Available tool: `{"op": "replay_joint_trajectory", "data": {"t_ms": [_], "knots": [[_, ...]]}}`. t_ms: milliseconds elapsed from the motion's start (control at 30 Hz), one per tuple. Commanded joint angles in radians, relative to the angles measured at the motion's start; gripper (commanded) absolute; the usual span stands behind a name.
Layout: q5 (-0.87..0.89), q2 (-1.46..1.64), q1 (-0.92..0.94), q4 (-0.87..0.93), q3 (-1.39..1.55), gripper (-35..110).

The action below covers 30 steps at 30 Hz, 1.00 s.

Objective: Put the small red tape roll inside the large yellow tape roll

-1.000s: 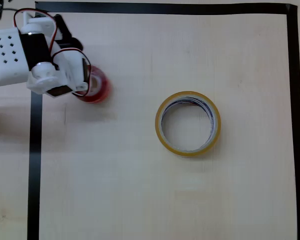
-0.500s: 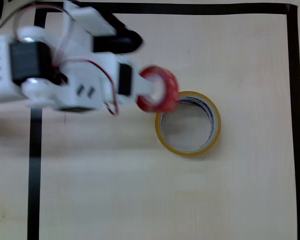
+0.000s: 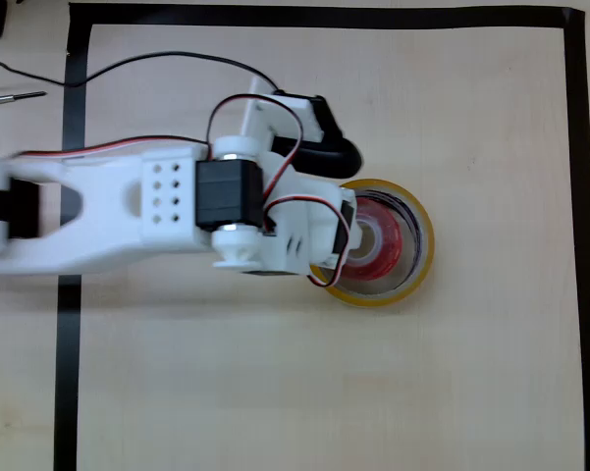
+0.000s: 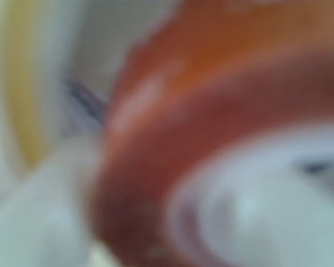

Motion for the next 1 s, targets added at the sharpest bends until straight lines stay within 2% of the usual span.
{"op": "replay_joint_trajectory", "data": {"t_ms": [0,67,300,467,667,967], "knots": [[0.012,0.008,-0.026,0.104,-0.456,2],[0.055,0.008,-0.026,0.121,-0.460,9],[0.057,-0.035,-0.046,0.172,-0.460,15],[0.060,-0.023,-0.043,0.181,-0.462,15],[0.051,0.183,-0.061,0.195,-0.397,14],[-0.015,0.749,-0.178,0.195,0.273,13]]}}
